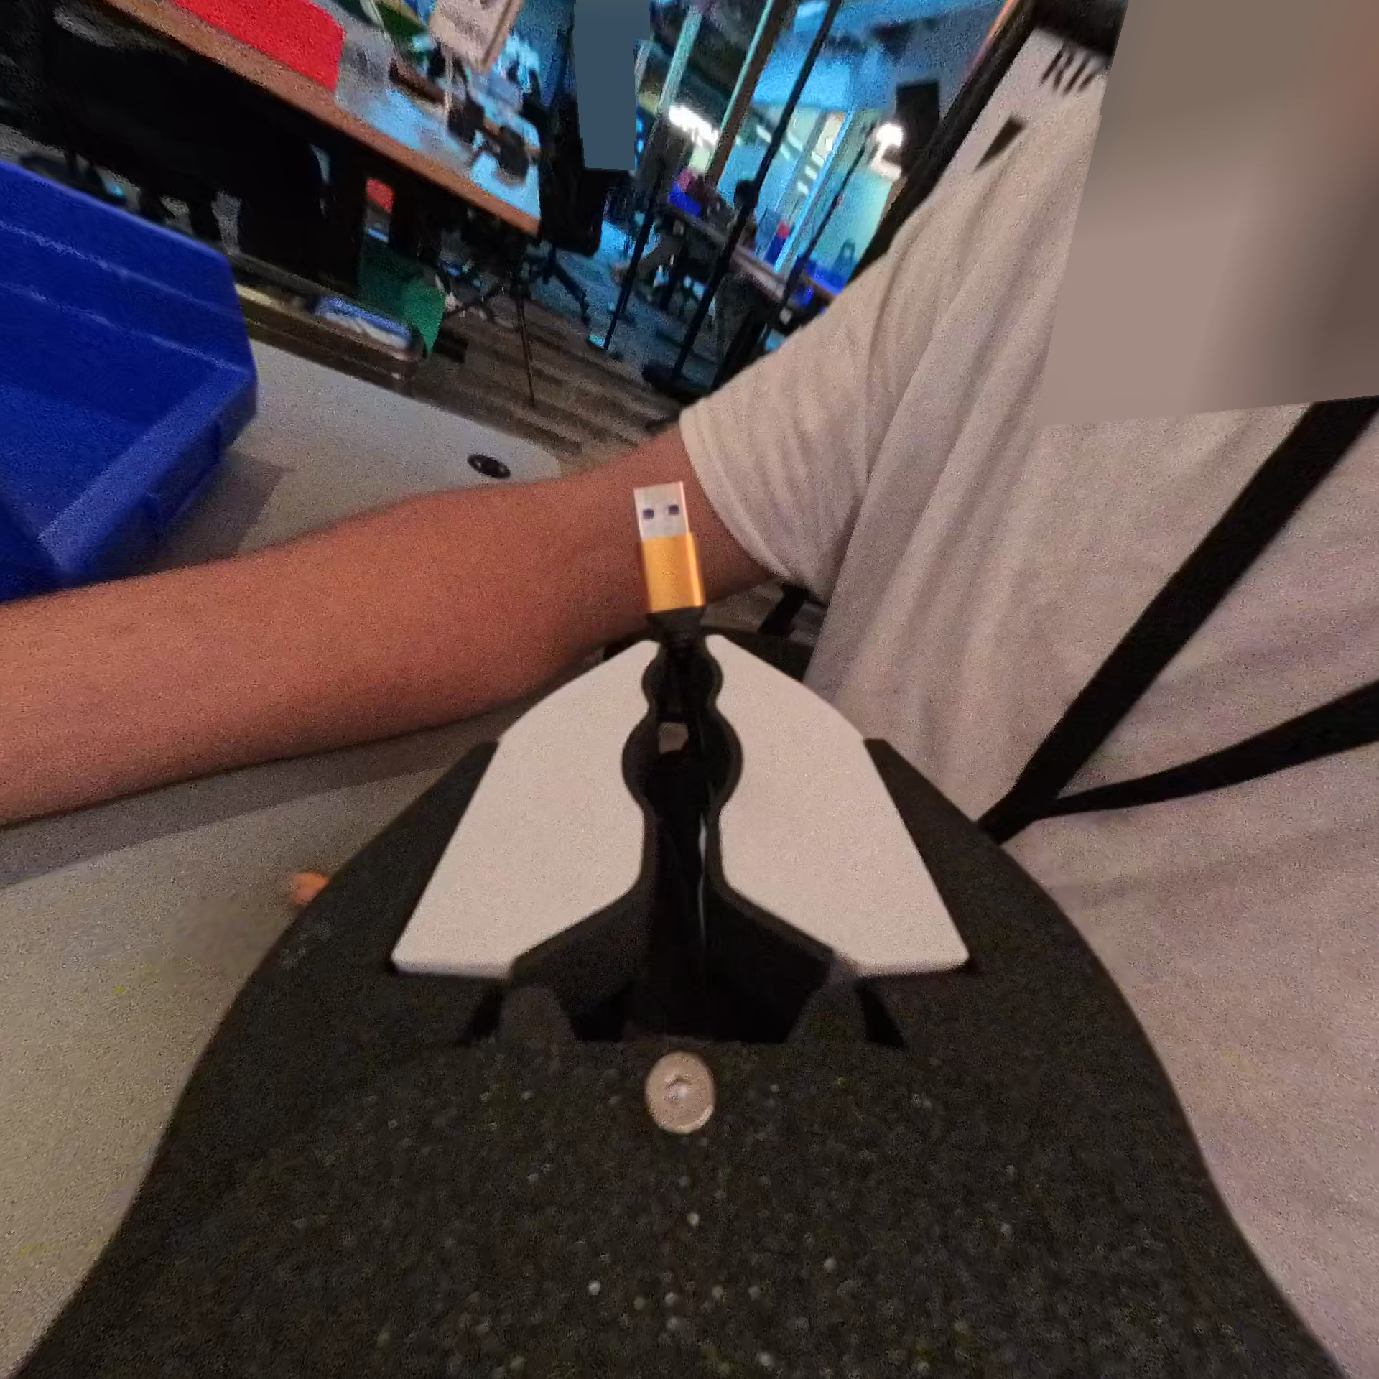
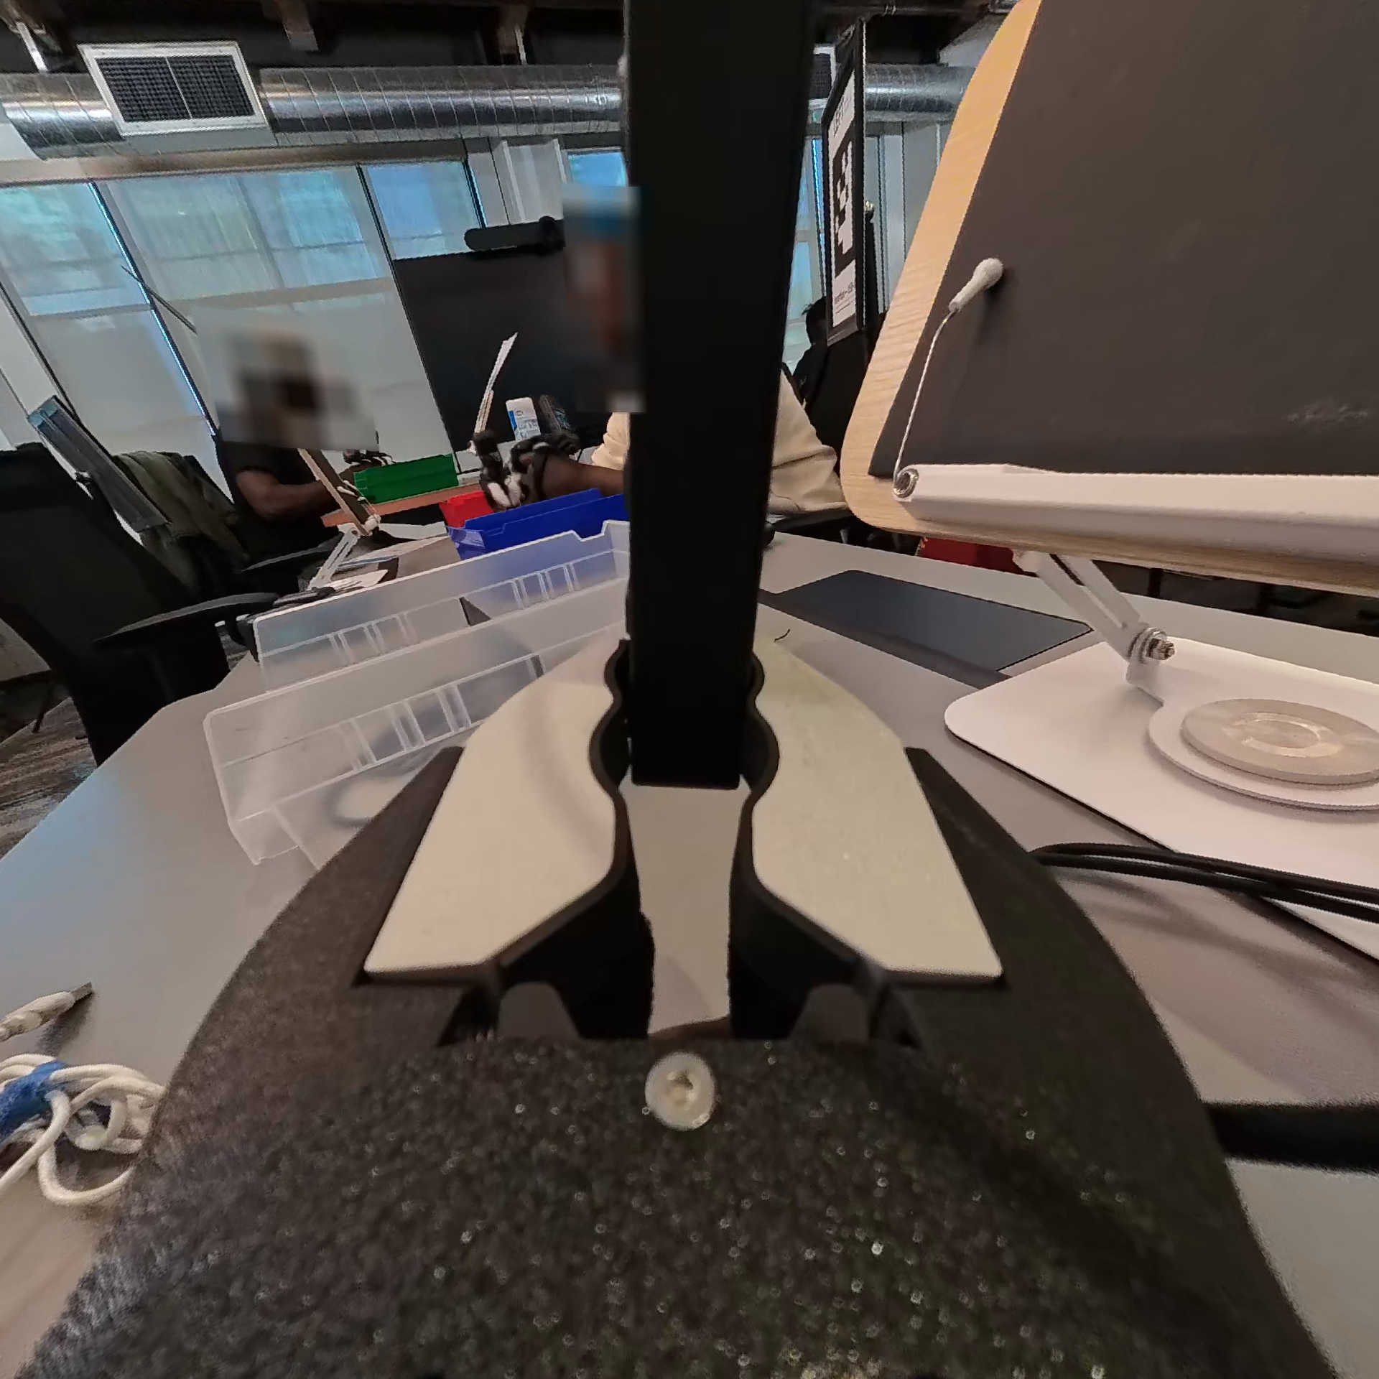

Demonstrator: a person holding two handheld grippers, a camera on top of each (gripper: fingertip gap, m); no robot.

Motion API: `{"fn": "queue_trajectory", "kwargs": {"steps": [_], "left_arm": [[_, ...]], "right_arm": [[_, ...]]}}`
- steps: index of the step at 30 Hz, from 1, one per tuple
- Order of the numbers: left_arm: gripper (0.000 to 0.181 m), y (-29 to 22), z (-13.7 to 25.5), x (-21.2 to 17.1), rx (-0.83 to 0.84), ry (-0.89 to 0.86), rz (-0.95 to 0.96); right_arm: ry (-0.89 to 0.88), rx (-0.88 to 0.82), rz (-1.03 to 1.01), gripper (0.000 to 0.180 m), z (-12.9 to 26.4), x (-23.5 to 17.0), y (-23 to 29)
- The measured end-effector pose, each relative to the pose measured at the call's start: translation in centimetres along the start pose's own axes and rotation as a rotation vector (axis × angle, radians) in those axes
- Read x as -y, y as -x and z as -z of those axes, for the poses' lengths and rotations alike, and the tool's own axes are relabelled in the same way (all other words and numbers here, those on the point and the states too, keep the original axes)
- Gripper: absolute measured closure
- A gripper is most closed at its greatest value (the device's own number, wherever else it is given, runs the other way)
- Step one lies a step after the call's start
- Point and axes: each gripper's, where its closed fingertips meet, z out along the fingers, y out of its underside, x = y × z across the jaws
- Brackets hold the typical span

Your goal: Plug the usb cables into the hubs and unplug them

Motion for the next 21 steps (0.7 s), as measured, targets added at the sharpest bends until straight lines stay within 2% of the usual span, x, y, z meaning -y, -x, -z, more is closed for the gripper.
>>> {"fn": "queue_trajectory", "kwargs": {"steps": [2,3,5,7,10,13,16,19,21], "left_arm": [[0.175,0.1,3.1,1.5,-0.009,-0.088,0.072],[0.175,1.6,4.7,1.6,0.045,-0.128,0.136],[0.176,4.9,7.9,0.1,0.145,-0.141,0.272],[0.176,8.4,10.9,-2.3,0.344,-0.112,0.313],[0.175,11.3,14.2,-5.1,0.596,0.009,0.29],[0.175,13.2,16.0,-7.1,0.801,0.17,0.188],[0.174,14.3,16.7,-9.0,0.927,0.322,0.123],[0.174,14.8,17.3,-9.3,1.035,0.409,0.027],[0.164,15.0,18.3,-9.1,1.134,0.47,-0.062]], "right_arm": [[0.001,0.0,-0.002,0.155,0.0,0.0,0.0],[0.001,0.0,-0.002,0.155,0.0,0.0,0.0],[0.004,0.002,0.002,0.155,0.0,-0.1,0.1],[0.008,0.004,0.006,0.154,0.0,-0.1,0.2],[0.009,0.005,0.01,0.154,0.0,-0.1,0.3],[0.012,0.007,0.007,0.154,-0.1,-0.2,0.3],[0.012,0.006,0.008,0.154,-0.1,-0.2,0.3],[0.013,0.006,0.008,0.154,-0.1,-0.2,0.3],[0.013,0.006,0.005,0.154,-0.1,-0.2,0.2]]}}
